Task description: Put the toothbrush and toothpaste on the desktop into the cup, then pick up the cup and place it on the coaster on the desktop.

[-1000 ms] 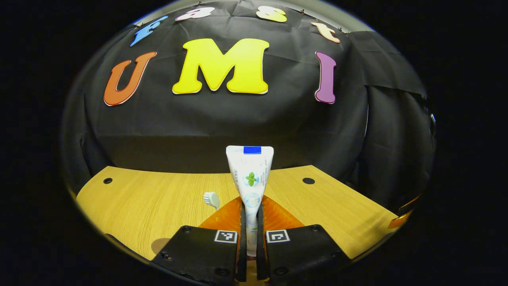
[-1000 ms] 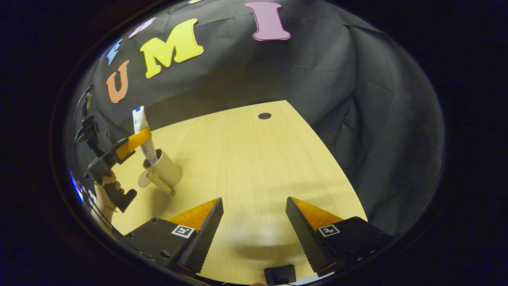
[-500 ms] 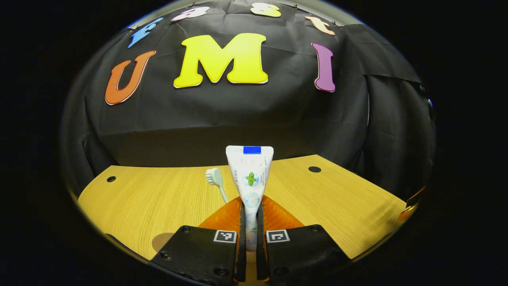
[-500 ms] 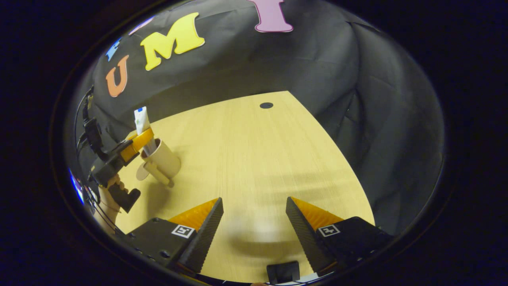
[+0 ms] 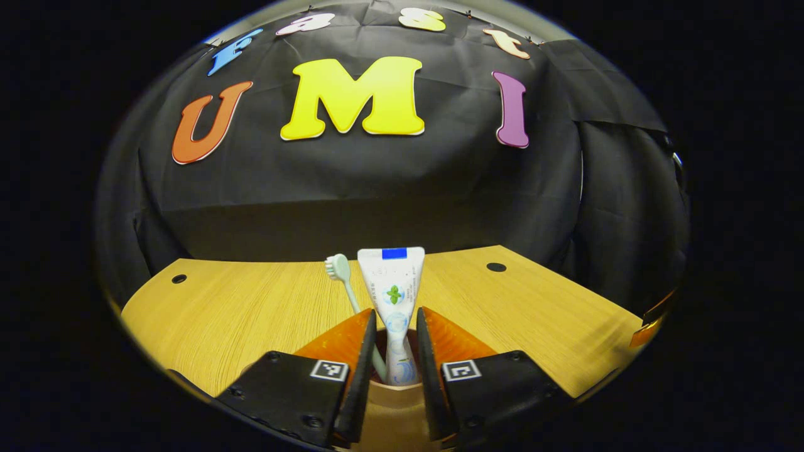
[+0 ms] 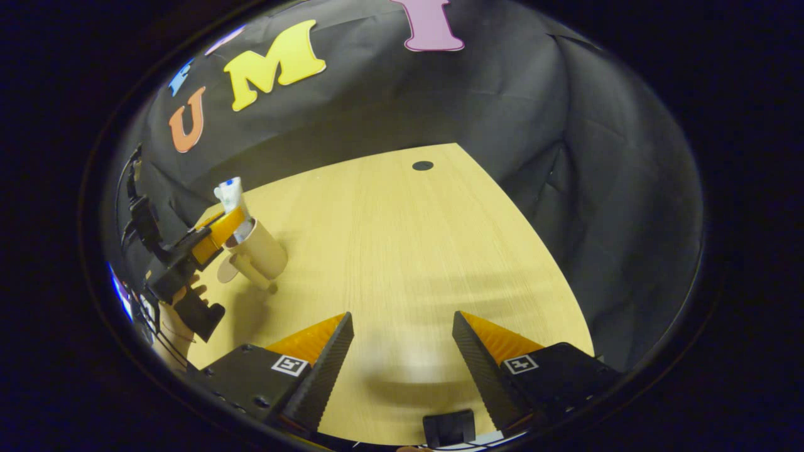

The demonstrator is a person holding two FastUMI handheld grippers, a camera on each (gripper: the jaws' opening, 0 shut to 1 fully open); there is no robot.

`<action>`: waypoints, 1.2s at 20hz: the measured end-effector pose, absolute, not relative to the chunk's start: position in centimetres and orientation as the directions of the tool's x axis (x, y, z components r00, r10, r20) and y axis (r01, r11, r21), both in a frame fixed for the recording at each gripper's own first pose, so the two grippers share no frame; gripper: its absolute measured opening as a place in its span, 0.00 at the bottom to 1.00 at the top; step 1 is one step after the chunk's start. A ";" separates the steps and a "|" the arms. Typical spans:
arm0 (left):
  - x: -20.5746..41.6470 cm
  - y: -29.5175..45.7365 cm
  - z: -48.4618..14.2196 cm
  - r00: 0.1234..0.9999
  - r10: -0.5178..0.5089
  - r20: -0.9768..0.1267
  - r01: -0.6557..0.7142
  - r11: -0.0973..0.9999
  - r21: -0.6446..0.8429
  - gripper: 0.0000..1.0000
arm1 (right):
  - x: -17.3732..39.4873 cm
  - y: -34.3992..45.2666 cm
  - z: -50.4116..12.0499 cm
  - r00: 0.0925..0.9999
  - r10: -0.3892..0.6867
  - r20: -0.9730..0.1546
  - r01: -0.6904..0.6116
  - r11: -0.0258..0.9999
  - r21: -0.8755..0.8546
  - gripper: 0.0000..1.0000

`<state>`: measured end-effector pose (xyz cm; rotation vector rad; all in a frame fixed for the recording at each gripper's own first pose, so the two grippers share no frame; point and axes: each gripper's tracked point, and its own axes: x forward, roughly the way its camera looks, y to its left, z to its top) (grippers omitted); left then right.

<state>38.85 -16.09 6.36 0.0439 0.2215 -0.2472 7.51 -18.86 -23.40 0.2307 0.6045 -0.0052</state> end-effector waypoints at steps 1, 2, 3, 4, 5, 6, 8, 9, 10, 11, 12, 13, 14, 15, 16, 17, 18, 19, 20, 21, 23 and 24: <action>38.7 -16.0 6.6 0.947 -0.233 -0.221 0.244 0.969 0.024 0.61 | 7.4 -18.8 -23.3 0.825 0.062 -0.562 0.073 0.974 0.215 0.93; 38.6 -15.9 6.8 0.950 -0.227 -0.216 0.239 0.971 0.028 0.69 | 7.5 -18.8 -23.4 0.827 0.065 -0.558 0.071 0.973 0.218 0.93; 38.3 -15.6 6.9 0.952 -0.217 -0.214 0.229 0.973 0.031 0.83 | 7.4 -18.7 -23.3 0.828 0.066 -0.557 0.069 0.973 0.219 0.94; 38.0 -15.3 7.0 0.953 -0.213 -0.213 0.223 0.974 0.025 0.86 | 7.4 -18.7 -23.3 0.830 0.068 -0.554 0.065 0.974 0.218 0.94; 37.5 -15.1 7.2 0.955 -0.210 -0.211 0.218 0.976 0.016 0.97 | 7.5 -18.7 -23.1 0.832 0.069 -0.551 0.062 0.974 0.217 0.94; 37.0 -14.7 7.6 0.957 -0.204 -0.208 0.210 0.978 0.008 1.00 | 7.3 -18.3 -22.8 0.835 0.072 -0.546 0.059 0.974 0.219 0.93; 36.1 -13.6 8.4 0.962 -0.187 -0.200 0.191 0.982 0.004 1.00 | 7.0 -16.9 -21.8 0.839 0.086 -0.537 0.048 0.972 0.230 0.96; 35.7 -12.8 8.8 0.964 -0.175 -0.198 0.181 0.983 0.009 1.00 | 7.2 -16.2 -21.2 0.842 0.092 -0.532 0.041 0.971 0.234 0.96; 35.2 -11.9 9.3 0.968 -0.159 -0.194 0.166 0.986 0.020 1.00 | 7.5 -15.4 -20.7 0.845 0.100 -0.526 0.030 0.972 0.232 0.96; 34.7 -10.6 9.9 0.972 -0.139 -0.190 0.147 0.989 0.028 1.00 | 7.6 -14.6 -20.1 0.847 0.106 -0.520 0.016 0.974 0.225 0.94; 34.4 -9.5 10.6 0.976 -0.128 -0.177 0.134 0.991 0.025 1.00 | 7.8 -13.8 -19.5 0.850 0.111 -0.514 0.004 0.976 0.217 0.94; 34.0 -8.6 11.3 0.979 -0.120 -0.167 0.125 0.992 0.015 1.00 | 8.0 -12.8 -18.9 0.851 0.120 -0.512 -0.012 0.978 0.209 0.96; 33.5 -7.4 11.9 0.981 -0.107 -0.164 0.109 0.994 0.007 1.00 | 8.1 -11.8 -18.7 0.848 0.132 -0.513 -0.030 0.979 0.202 0.94; 33.0 -6.1 12.2 0.982 -0.093 -0.162 0.095 0.995 0.004 1.00 | 8.3 -10.6 -18.3 0.845 0.142 -0.515 -0.045 0.980 0.196 0.97; 32.6 -4.7 12.7 0.984 -0.076 -0.159 0.078 0.997 0.005 1.00 | 8.5 -9.6 -17.9 0.841 0.151 -0.520 -0.060 0.980 0.188 0.96; 32.1 -3.2 13.0 0.986 -0.058 -0.156 0.060 0.998 0.012 1.00 | 8.7 -8.4 -17.6 0.835 0.165 -0.525 -0.079 0.980 0.184 0.96; 32.4 -1.9 14.0 0.987 -0.039 -0.154 0.042 0.999 0.021 1.00 | 9.1 -7.3 -17.3 0.830 0.177 -0.530 -0.096 0.979 0.178 0.97; 32.0 -0.2 14.5 0.988 -0.022 -0.153 0.026 0.999 0.025 1.00 | 9.4 -6.2 -17.0 0.823 0.186 -0.537 -0.111 0.979 0.169 0.97; 31.5 1.3 14.8 0.989 -0.005 -0.149 0.009 1.000 0.024 1.00 | 9.8 -5.1 -16.8 0.816 0.192 -0.545 -0.126 0.979 0.157 0.97; 31.3 2.7 15.1 0.989 0.013 -0.145 -0.010 1.000 0.021 1.00 | 10.2 -4.0 -16.6 0.809 0.198 -0.554 -0.140 0.979 0.145 0.97; 30.7 5.7 15.7 0.989 0.050 -0.137 -0.048 0.999 0.018 1.00 | 11.3 -1.8 -16.1 0.796 0.208 -0.569 -0.171 0.978 0.119 0.97; 30.3 7.0 16.0 0.989 0.066 -0.136 -0.064 0.998 0.018 1.00 | 11.9 -0.8 -16.0 0.789 0.207 -0.578 -0.184 0.978 0.098 0.96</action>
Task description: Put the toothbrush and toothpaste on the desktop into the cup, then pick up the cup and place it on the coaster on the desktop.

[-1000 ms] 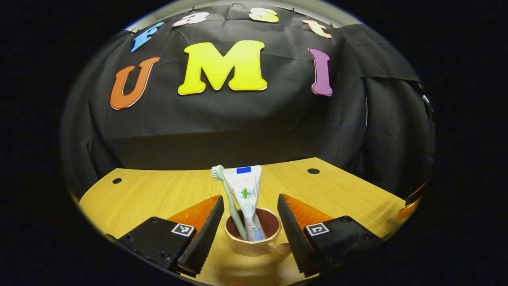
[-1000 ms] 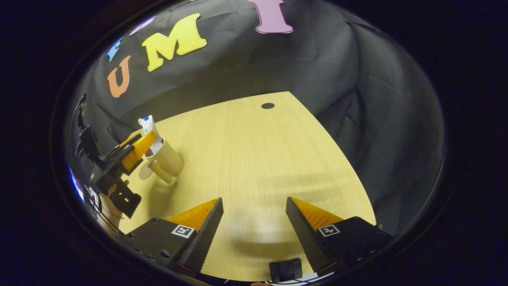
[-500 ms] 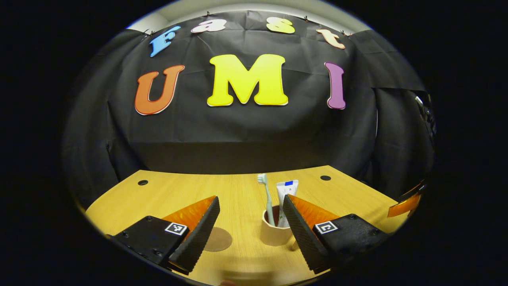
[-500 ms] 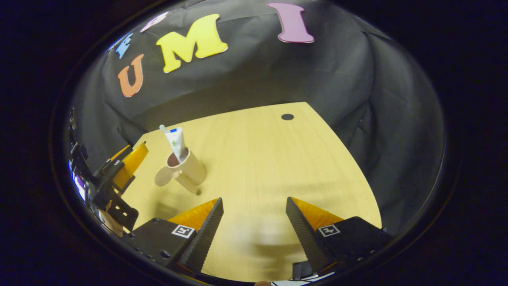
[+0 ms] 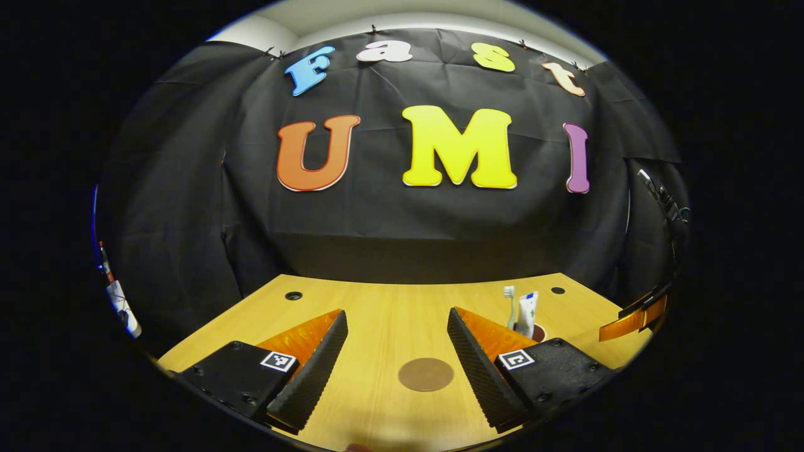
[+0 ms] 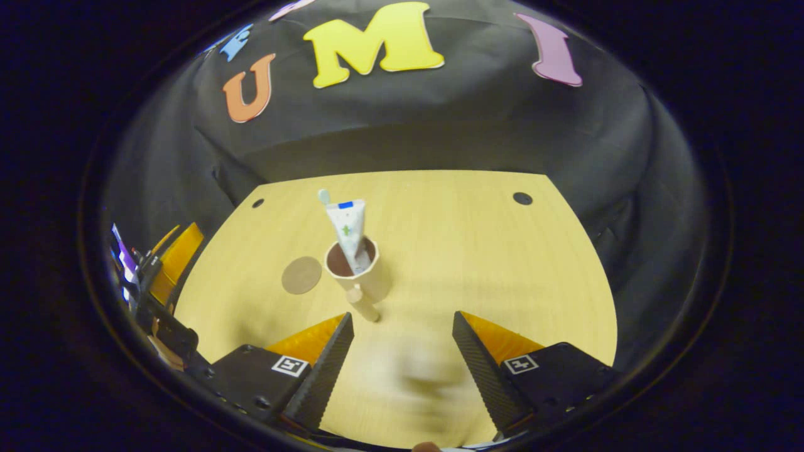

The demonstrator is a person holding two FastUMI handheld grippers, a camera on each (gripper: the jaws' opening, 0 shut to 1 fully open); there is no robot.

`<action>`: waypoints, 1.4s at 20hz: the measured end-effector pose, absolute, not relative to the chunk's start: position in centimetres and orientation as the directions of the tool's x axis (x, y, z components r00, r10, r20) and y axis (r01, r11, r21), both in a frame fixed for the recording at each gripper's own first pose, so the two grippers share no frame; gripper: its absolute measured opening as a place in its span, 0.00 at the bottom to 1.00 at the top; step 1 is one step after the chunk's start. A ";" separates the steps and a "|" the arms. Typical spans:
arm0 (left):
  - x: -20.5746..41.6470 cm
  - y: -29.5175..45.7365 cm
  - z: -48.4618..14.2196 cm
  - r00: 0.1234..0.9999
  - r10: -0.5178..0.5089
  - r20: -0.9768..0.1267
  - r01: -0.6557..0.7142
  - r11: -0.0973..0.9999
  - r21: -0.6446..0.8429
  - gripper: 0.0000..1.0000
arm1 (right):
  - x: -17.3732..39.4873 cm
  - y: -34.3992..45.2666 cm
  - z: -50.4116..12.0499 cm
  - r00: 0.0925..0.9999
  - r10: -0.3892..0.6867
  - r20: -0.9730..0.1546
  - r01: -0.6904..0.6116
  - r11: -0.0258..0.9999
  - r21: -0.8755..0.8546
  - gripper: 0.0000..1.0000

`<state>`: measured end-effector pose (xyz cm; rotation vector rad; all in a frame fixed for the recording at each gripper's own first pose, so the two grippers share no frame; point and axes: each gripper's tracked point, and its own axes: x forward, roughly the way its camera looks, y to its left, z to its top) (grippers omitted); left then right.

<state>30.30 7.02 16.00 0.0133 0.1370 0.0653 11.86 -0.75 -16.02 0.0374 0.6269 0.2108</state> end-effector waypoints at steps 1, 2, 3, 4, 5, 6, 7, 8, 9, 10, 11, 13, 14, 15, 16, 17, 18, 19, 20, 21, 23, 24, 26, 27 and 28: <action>30.0 8.2 16.2 0.988 0.080 -0.135 -0.078 0.997 0.018 1.00 | 12.3 0.2 -16.1 0.781 0.203 -0.591 -0.198 0.977 0.074 0.93; 29.7 9.4 16.5 0.987 0.096 -0.130 -0.095 0.995 0.017 1.00 | 12.9 1.1 -16.3 0.770 0.196 -0.607 -0.208 0.977 0.052 0.94; 29.5 10.8 16.8 0.986 0.113 -0.123 -0.112 0.994 0.018 1.00 | 13.3 1.9 -16.5 0.764 0.187 -0.618 -0.213 0.976 0.033 0.96; 29.2 12.1 17.2 0.984 0.131 -0.120 -0.129 0.991 0.022 1.00 | 13.7 2.6 -16.7 0.756 0.177 -0.630 -0.216 0.976 0.014 0.94; 29.0 13.2 17.3 0.982 0.147 -0.117 -0.145 0.989 0.027 1.00 | 14.1 3.2 -16.9 0.750 0.168 -0.640 -0.221 0.975 -0.003 0.94; 28.7 14.3 17.4 0.980 0.161 -0.117 -0.158 0.987 0.032 1.00 | 14.8 3.8 -17.1 0.744 0.157 -0.649 -0.225 0.974 -0.022 0.98; 28.6 15.3 17.3 0.977 0.175 -0.119 -0.172 0.984 0.036 1.00 | 15.2 4.3 -17.5 0.735 0.145 -0.662 -0.228 0.973 -0.041 0.97; 28.4 16.3 17.3 0.975 0.189 -0.119 -0.186 0.982 0.036 1.00 | 15.6 4.6 -17.9 0.722 0.132 -0.679 -0.228 0.972 -0.054 0.98; 28.3 17.1 17.3 0.972 0.200 -0.120 -0.198 0.980 0.034 1.00 | 16.0 4.9 -18.6 0.706 0.123 -0.698 -0.229 0.971 -0.061 0.98; 28.2 17.8 17.2 0.970 0.212 -0.120 -0.209 0.977 0.032 1.00 | 16.4 5.1 -19.1 0.691 0.111 -0.714 -0.227 0.971 -0.069 0.98; 28.0 18.4 17.1 0.968 0.221 -0.121 -0.219 0.975 0.031 1.00 | 16.7 5.2 -19.7 0.676 0.097 -0.730 -0.226 0.971 -0.080 0.98; 27.6 19.5 16.8 0.964 0.234 -0.124 -0.232 0.972 0.032 1.00 | 17.4 5.3 -21.0 0.646 0.073 -0.760 -0.228 0.969 -0.101 0.98; 27.5 19.9 16.5 0.962 0.239 -0.128 -0.237 0.971 0.031 1.00 | 17.8 5.3 -21.7 0.630 0.062 -0.774 -0.226 0.968 -0.107 0.99; 27.4 20.2 16.5 0.961 0.243 -0.131 -0.241 0.970 0.028 1.00 | 18.2 5.3 -22.3 0.614 0.054 -0.788 -0.225 0.968 -0.109 0.98; 27.3 20.5 16.3 0.960 0.246 -0.134 -0.245 0.969 0.024 1.00 | 18.6 5.4 -22.8 0.598 0.045 -0.800 -0.222 0.969 -0.111 0.98; 27.2 20.7 16.1 0.959 0.248 -0.137 -0.248 0.969 0.020 1.00 | 18.9 5.4 -23.4 0.581 0.041 -0.813 -0.225 0.968 -0.112 0.98; 27.1 20.8 16.0 0.959 0.249 -0.137 -0.249 0.968 0.016 1.00 | 19.3 5.4 -23.7 0.569 0.035 -0.821 -0.226 0.967 -0.116 0.99; 27.2 20.8 16.0 0.959 0.249 -0.137 -0.249 0.968 0.012 1.00 | 19.7 5.4 -24.1 0.558 0.027 -0.829 -0.227 0.966 -0.121 0.99; 27.2 20.9 16.0 0.958 0.250 -0.138 -0.251 0.968 0.012 1.00 | 19.9 5.5 -24.5 0.547 0.024 -0.837 -0.228 0.966 -0.121 0.99; 27.2 21.0 16.0 0.958 0.250 -0.137 -0.251 0.968 0.014 1.00 | 20.0 5.7 -24.9 0.534 0.028 -0.845 -0.235 0.965 -0.116 0.98; 27.3 21.1 16.0 0.958 0.252 -0.136 -0.252 0.968 0.019 1.00 | 20.3 5.9 -25.6 0.512 0.029 -0.859 -0.241 0.964 -0.111 0.96; 27.3 21.1 16.0 0.958 0.253 -0.135 -0.252 0.967 0.020 1.00 | 20.4 6.2 -25.9 0.501 0.031 -0.865 -0.242 0.965 -0.105 0.85; 27.2 21.1 16.0 0.958 0.253 -0.132 -0.252 0.967 0.021 1.00 | 20.4 6.6 -26.3 0.484 0.028 -0.874 -0.243 0.965 -0.103 0.70; 27.1 21.1 16.0 0.958 0.252 -0.133 -0.252 0.968 0.022 1.00 | 20.3 6.6 -26.5 0.473 0.020 -0.881 -0.247 0.963 -0.111 0.63; 27.1 21.1 16.0 0.958 0.253 -0.133 -0.252 0.967 0.023 1.00 | 20.1 6.4 -26.7 0.467 0.012 -0.884 -0.254 0.960 -0.120 0.55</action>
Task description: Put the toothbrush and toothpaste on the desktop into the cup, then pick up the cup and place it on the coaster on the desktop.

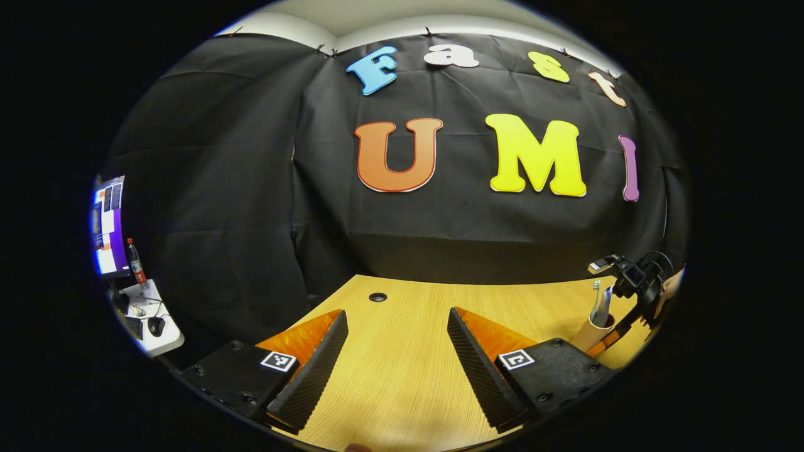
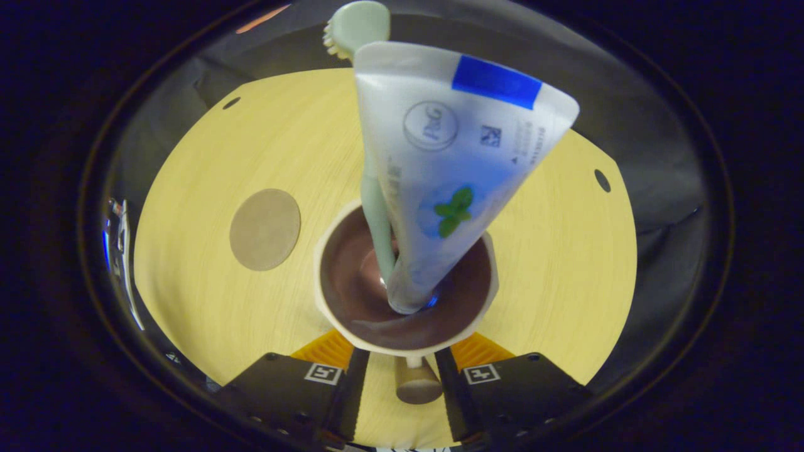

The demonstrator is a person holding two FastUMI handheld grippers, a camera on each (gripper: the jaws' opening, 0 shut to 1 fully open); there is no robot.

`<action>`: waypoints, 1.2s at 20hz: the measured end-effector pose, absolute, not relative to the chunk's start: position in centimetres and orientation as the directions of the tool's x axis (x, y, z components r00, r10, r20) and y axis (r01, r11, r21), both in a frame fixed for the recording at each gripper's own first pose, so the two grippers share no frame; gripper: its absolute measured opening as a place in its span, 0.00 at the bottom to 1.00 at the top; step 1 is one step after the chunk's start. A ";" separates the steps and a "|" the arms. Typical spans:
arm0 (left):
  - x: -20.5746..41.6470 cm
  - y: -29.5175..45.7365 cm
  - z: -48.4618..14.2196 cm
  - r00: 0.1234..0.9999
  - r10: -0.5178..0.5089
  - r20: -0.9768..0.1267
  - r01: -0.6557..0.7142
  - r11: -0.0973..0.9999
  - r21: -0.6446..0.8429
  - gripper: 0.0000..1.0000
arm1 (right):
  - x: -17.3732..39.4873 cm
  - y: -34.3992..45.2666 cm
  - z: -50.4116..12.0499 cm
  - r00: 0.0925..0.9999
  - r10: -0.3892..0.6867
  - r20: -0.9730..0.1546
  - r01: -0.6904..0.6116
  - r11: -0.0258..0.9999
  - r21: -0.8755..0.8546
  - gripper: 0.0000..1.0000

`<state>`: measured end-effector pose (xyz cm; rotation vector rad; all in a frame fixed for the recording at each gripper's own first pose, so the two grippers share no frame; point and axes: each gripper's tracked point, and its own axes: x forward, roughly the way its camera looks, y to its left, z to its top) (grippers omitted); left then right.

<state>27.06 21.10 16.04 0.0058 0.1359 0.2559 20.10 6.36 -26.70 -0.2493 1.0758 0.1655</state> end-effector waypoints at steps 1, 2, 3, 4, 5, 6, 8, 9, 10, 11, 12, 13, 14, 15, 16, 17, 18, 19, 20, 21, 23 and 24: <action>26.9 21.2 16.1 0.958 0.254 -0.133 -0.253 0.967 0.023 1.00 | 19.9 6.4 -26.4 0.467 0.020 -0.884 -0.248 0.963 -0.109 0.47; 26.8 21.3 16.0 0.958 0.254 -0.134 -0.253 0.967 0.021 1.00 | 20.0 6.6 -26.7 0.460 0.023 -0.888 -0.253 0.962 -0.107 0.29; 26.6 21.3 15.9 0.958 0.254 -0.134 -0.253 0.967 0.021 1.00 | 20.2 6.6 -26.7 0.468 0.024 -0.883 -0.255 0.961 -0.109 0.28; 26.4 21.4 15.9 0.958 0.254 -0.135 -0.253 0.967 0.023 1.00 | 20.1 6.6 -26.7 0.467 0.021 -0.884 -0.253 0.961 -0.111 0.28; 26.5 21.4 15.9 0.958 0.254 -0.132 -0.253 0.967 0.026 1.00 | 20.0 6.5 -26.6 0.471 0.017 -0.882 -0.252 0.961 -0.116 0.27; 26.2 21.5 16.1 0.959 0.253 -0.129 -0.252 0.967 0.030 1.00 | 20.2 6.6 -26.6 0.477 0.010 -0.879 -0.248 0.961 -0.123 0.25; 25.9 21.7 16.4 0.961 0.250 -0.122 -0.248 0.968 0.034 1.00 | 20.1 6.6 -26.5 0.486 -0.002 -0.874 -0.246 0.959 -0.140 0.25; 25.6 21.8 16.5 0.962 0.246 -0.119 -0.244 0.969 0.035 1.00 | 20.1 6.7 -26.4 0.489 0.007 -0.872 -0.250 0.959 -0.133 0.24; 25.4 21.8 16.6 0.963 0.244 -0.114 -0.242 0.970 0.034 1.00 | 20.2 6.9 -26.4 0.494 0.017 -0.869 -0.255 0.959 -0.126 0.25; 25.4 22.0 16.7 0.964 0.241 -0.114 -0.239 0.970 0.033 1.00 | 20.3 7.2 -26.2 0.501 0.027 -0.865 -0.259 0.958 -0.120 0.25; 25.1 22.2 16.6 0.965 0.239 -0.113 -0.237 0.971 0.029 1.00 | 20.3 7.5 -26.0 0.504 0.038 -0.863 -0.271 0.955 -0.117 0.24; 24.9 22.3 16.6 0.965 0.236 -0.111 -0.235 0.972 0.025 1.00 | 20.3 8.2 -25.7 0.512 0.050 -0.858 -0.282 0.953 -0.113 0.25; 24.6 22.6 16.7 0.965 0.237 -0.110 -0.236 0.971 0.021 1.00 | 20.1 8.8 -25.3 0.518 0.061 -0.853 -0.293 0.950 -0.109 0.24; 24.3 23.0 16.6 0.964 0.241 -0.111 -0.241 0.970 0.018 1.00 | 20.1 9.3 -25.0 0.519 0.071 -0.852 -0.307 0.945 -0.109 0.24; 23.9 23.3 16.6 0.964 0.244 -0.110 -0.244 0.970 0.013 1.00 | 20.2 10.0 -25.0 0.523 0.079 -0.849 -0.323 0.940 -0.111 0.24; 23.7 23.6 16.7 0.962 0.251 -0.107 -0.251 0.968 0.010 1.00 | 20.6 10.6 -25.0 0.530 0.084 -0.844 -0.336 0.934 -0.118 0.24; 23.3 24.1 16.7 0.961 0.256 -0.105 -0.257 0.966 0.008 1.00 | 20.5 11.3 -24.9 0.530 0.087 -0.844 -0.353 0.927 -0.127 0.24; 22.8 24.6 16.7 0.959 0.263 -0.104 -0.264 0.965 0.007 1.00 | 20.3 11.7 -24.5 0.531 0.093 -0.843 -0.366 0.922 -0.129 0.24; 22.5 25.0 16.6 0.957 0.269 -0.105 -0.270 0.963 0.008 1.00 | 19.9 11.7 -24.1 0.529 0.101 -0.843 -0.378 0.917 -0.128 0.24; 22.2 25.5 16.5 0.955 0.277 -0.108 -0.278 0.961 0.008 1.00 | 19.7 11.9 -24.1 0.524 0.105 -0.845 -0.390 0.912 -0.127 0.24; 21.6 26.5 16.5 0.950 0.292 -0.110 -0.293 0.956 0.005 1.00 | 19.7 11.9 -24.2 0.519 0.106 -0.848 -0.411 0.901 -0.138 0.24; 21.2 27.1 16.4 0.948 0.300 -0.109 -0.301 0.954 0.006 1.00 | 19.8 12.0 -24.4 0.516 0.104 -0.850 -0.418 0.897 -0.145 0.24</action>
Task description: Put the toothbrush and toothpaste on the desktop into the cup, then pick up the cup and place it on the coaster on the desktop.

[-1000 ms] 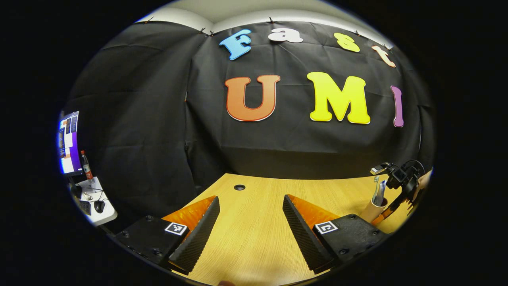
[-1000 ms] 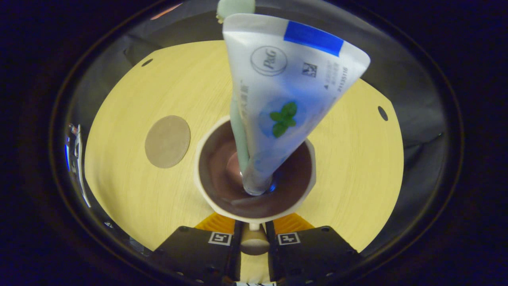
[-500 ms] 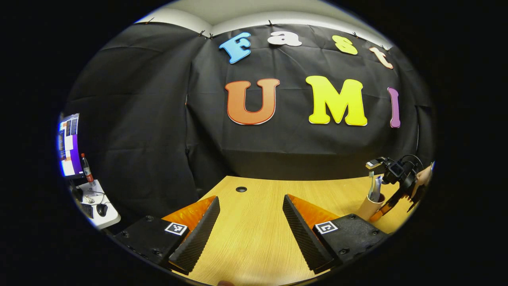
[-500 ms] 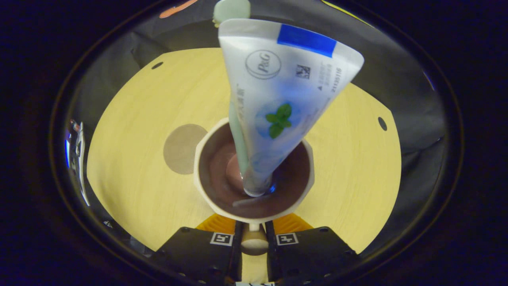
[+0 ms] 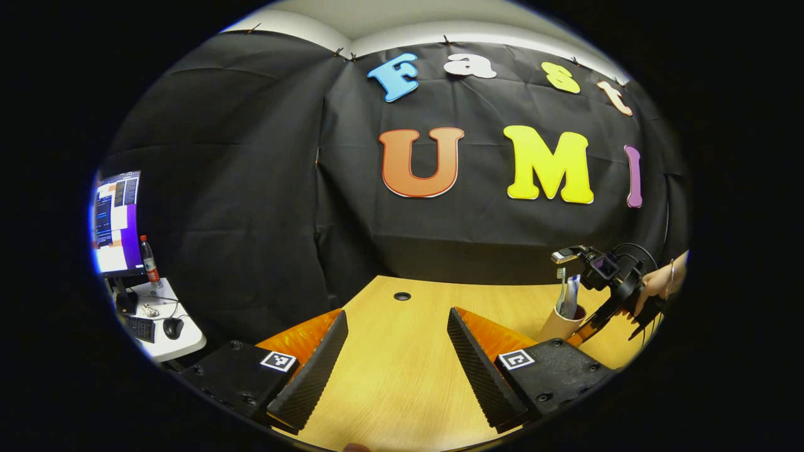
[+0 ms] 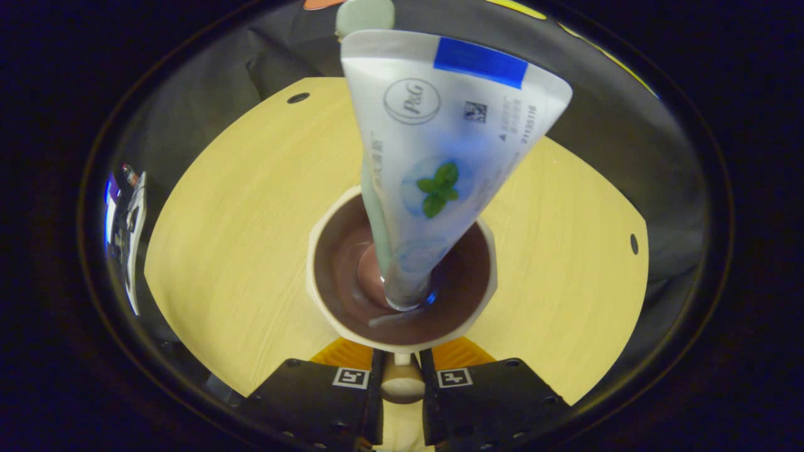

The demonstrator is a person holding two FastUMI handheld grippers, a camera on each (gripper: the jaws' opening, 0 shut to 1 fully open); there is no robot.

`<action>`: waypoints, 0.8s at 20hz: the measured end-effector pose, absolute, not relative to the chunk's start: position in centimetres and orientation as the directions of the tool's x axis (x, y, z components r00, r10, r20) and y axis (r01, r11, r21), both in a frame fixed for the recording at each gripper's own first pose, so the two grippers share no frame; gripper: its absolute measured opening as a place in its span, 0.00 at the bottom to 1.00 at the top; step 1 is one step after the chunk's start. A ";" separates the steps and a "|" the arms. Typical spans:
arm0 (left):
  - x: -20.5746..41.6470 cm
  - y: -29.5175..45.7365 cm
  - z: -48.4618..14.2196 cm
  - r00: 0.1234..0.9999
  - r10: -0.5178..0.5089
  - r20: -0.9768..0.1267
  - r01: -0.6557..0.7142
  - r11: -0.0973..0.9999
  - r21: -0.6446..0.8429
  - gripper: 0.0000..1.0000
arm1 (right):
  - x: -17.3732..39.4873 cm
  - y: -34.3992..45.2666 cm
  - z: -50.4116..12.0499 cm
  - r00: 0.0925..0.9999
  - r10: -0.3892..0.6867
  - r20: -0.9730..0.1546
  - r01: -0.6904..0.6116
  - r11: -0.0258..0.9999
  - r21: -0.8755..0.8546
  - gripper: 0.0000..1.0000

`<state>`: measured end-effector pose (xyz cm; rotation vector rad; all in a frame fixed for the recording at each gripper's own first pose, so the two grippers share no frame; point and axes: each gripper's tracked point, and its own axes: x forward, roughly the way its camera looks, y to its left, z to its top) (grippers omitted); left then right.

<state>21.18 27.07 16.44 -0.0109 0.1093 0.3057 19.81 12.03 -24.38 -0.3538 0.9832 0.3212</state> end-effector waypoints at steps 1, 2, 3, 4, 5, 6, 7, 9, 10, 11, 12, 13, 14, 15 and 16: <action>21.0 27.5 16.5 0.946 0.307 -0.109 -0.308 0.951 0.007 1.00 | 19.7 11.9 -24.5 0.511 0.100 -0.854 -0.423 0.894 -0.148 0.24; 20.8 27.9 16.5 0.944 0.313 -0.109 -0.314 0.949 0.008 1.00 | 19.7 11.9 -24.6 0.507 0.097 -0.856 -0.424 0.893 -0.150 0.24; 20.6 28.4 16.4 0.942 0.318 -0.109 -0.318 0.948 0.012 1.00 | 19.6 11.7 -24.6 0.506 0.087 -0.858 -0.420 0.894 -0.156 0.24; 20.4 28.7 16.4 0.940 0.324 -0.109 -0.325 0.946 0.015 1.00 | 19.7 11.6 -24.6 0.503 0.076 -0.861 -0.420 0.892 -0.166 0.25; 20.1 29.0 16.4 0.939 0.327 -0.109 -0.328 0.945 0.014 1.00 | 19.7 11.6 -24.6 0.500 0.071 -0.863 -0.423 0.890 -0.172 0.24; 20.0 29.1 16.3 0.938 0.329 -0.111 -0.330 0.944 0.011 1.00 | 19.6 11.6 -24.6 0.498 0.066 -0.865 -0.423 0.889 -0.176 0.25; 19.7 29.3 16.3 0.937 0.329 -0.114 -0.331 0.944 0.008 1.00 | 19.8 11.6 -24.6 0.509 0.071 -0.858 -0.423 0.889 -0.177 0.25; 19.6 29.5 16.1 0.936 0.330 -0.119 -0.332 0.943 0.002 1.00 | 19.6 11.4 -24.7 0.514 0.066 -0.855 -0.417 0.891 -0.182 0.27; 19.6 29.6 16.1 0.936 0.329 -0.123 -0.331 0.944 0.002 1.00 | 19.6 11.5 -24.9 0.522 0.066 -0.850 -0.410 0.894 -0.182 0.29; 19.6 29.6 16.0 0.937 0.327 -0.122 -0.329 0.944 0.002 1.00 | 19.6 11.6 -25.0 0.526 0.067 -0.848 -0.400 0.899 -0.177 0.33; 19.5 29.5 16.1 0.939 0.323 -0.119 -0.325 0.946 0.002 1.00 | 19.5 11.5 -24.9 0.531 0.062 -0.845 -0.384 0.907 -0.175 0.39; 19.5 29.4 16.4 0.940 0.319 -0.121 -0.321 0.947 0.003 1.00 | 19.4 11.5 -24.7 0.534 0.064 -0.843 -0.372 0.913 -0.166 0.46; 19.4 29.3 16.4 0.941 0.314 -0.122 -0.316 0.949 0.005 1.00 | 19.1 11.5 -24.6 0.537 0.074 -0.840 -0.359 0.921 -0.148 0.63; 19.3 29.3 16.6 0.944 0.308 -0.118 -0.309 0.951 0.009 1.00 | 18.6 11.4 -24.3 0.541 0.091 -0.836 -0.350 0.928 -0.126 0.80; 19.2 29.2 17.0 0.947 0.301 -0.111 -0.302 0.953 0.013 1.00 | 17.9 10.9 -23.9 0.551 0.093 -0.829 -0.337 0.934 -0.119 0.84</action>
